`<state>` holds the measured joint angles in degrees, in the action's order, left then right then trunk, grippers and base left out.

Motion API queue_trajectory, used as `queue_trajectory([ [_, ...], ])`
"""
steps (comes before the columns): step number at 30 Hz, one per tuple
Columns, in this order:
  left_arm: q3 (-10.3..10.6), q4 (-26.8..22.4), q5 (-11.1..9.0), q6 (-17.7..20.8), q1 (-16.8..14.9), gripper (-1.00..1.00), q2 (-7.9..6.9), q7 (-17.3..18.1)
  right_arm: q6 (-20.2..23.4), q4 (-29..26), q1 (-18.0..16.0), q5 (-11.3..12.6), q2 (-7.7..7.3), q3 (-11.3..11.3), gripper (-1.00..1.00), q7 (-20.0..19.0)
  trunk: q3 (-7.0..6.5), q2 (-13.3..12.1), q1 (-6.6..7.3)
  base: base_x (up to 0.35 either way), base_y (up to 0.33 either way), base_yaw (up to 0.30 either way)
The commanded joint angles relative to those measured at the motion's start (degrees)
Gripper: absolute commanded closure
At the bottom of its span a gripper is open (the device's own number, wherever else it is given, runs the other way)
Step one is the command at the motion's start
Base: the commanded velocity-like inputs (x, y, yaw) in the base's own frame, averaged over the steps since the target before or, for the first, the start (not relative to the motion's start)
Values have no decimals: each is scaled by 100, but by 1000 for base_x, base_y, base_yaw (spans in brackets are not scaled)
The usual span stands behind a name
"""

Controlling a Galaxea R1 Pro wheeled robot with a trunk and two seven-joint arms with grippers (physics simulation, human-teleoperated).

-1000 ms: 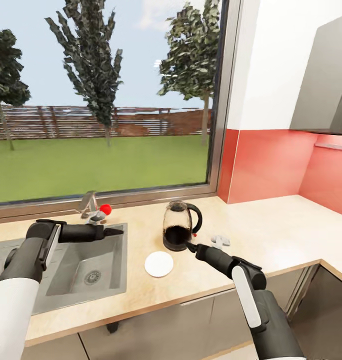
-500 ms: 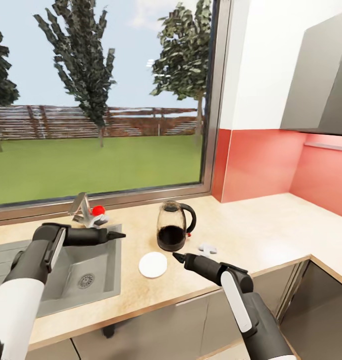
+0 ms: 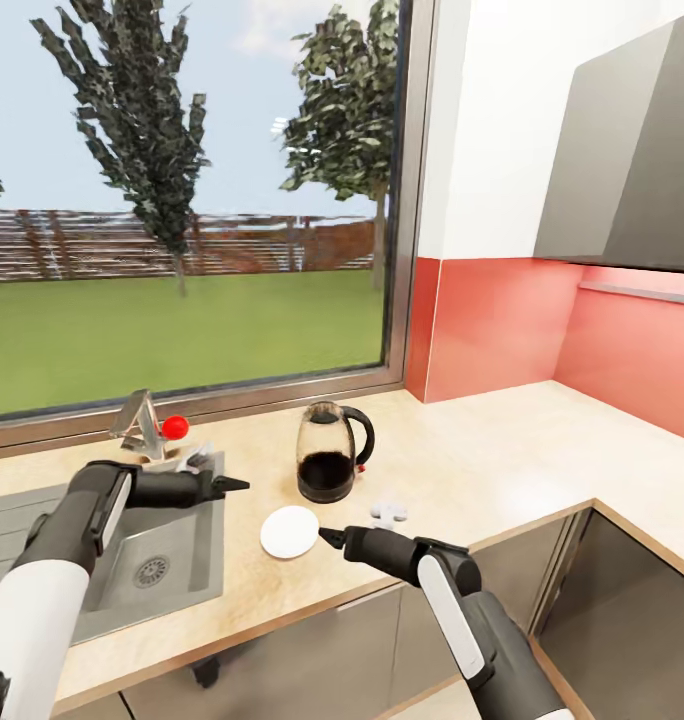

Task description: Set up a coffee station on the kitchen countertop: keep the coffee maker on the countertop, move the bottle of coffee from the kitchen shelf to the counter next to the coffee maker, place a paper coffee filter on top of the coffee maker, put the saucer next to the coffee maker with the coffee cup on the saucer, and place the electric kettle next to the coffee maker.

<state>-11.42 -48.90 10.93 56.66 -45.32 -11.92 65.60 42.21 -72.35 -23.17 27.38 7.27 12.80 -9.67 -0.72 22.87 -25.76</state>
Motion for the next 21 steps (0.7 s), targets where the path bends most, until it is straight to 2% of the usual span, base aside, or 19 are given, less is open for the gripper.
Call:
queue_trajectory([
  [1,-21,37,58,38,-3,-100,-1,54,21,-1,-2,-7,2,-2,-100,-24,3,5,-2,0,0,-6],
  [6,-26,93,59,23,-2,-100,-22,51,16,3,-3,8,-2,2,-100,-26,3,5,-2,90,0,-2],
  [15,-19,115,61,12,3,-100,-1,-101,15,7,-3,22,2,-3,-100,-26,3,5,-2,262,0,0],
  [21,-19,167,52,8,6,-100,16,-181,10,50,1,23,-6,-5,-100,-29,3,5,-2,49,0,0],
])
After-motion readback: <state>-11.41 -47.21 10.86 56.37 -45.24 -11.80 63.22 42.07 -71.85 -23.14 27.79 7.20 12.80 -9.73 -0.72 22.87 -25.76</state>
